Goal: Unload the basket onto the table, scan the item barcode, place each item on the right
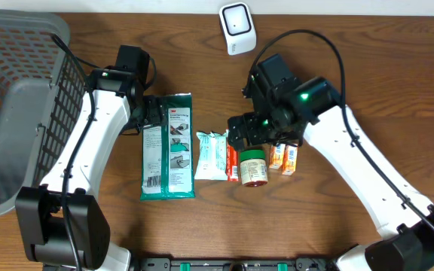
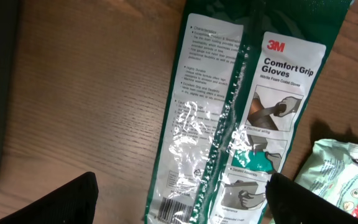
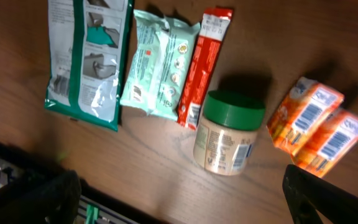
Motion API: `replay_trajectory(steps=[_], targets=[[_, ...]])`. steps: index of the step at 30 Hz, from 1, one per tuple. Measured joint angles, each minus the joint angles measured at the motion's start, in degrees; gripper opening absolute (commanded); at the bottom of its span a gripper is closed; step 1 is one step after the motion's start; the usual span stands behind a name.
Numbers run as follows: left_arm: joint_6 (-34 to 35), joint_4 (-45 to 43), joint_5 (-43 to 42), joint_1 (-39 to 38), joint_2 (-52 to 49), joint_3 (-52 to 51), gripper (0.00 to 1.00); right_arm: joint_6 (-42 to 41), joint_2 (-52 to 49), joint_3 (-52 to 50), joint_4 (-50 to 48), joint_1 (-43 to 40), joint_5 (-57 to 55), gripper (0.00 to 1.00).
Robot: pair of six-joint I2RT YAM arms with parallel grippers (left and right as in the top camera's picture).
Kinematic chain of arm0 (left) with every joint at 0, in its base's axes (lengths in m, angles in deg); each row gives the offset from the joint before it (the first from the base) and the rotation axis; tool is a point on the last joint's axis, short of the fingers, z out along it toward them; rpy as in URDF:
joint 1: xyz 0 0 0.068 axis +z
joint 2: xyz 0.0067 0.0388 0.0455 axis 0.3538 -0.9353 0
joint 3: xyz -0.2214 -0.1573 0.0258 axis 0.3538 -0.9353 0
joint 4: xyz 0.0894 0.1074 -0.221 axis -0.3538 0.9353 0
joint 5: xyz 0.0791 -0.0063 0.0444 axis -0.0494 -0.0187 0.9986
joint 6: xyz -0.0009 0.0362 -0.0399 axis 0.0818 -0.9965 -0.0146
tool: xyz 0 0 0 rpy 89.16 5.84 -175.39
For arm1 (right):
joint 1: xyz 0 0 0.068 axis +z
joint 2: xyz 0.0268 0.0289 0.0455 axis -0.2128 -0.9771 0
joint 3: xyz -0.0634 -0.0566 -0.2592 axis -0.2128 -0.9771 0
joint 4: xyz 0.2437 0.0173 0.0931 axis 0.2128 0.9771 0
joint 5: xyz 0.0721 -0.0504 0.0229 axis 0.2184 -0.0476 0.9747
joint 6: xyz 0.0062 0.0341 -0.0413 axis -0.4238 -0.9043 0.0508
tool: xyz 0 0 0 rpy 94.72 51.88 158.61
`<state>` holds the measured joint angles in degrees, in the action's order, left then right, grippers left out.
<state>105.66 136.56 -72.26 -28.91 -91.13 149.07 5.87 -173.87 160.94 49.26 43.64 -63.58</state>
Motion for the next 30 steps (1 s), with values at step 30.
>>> replay_trajectory(steps=[30], targets=[[0.0, 0.0, 0.0, 0.0, 0.0, 0.0, 0.87, -2.6, -16.4, 0.2, -2.4, 0.9, -8.7, 0.99]])
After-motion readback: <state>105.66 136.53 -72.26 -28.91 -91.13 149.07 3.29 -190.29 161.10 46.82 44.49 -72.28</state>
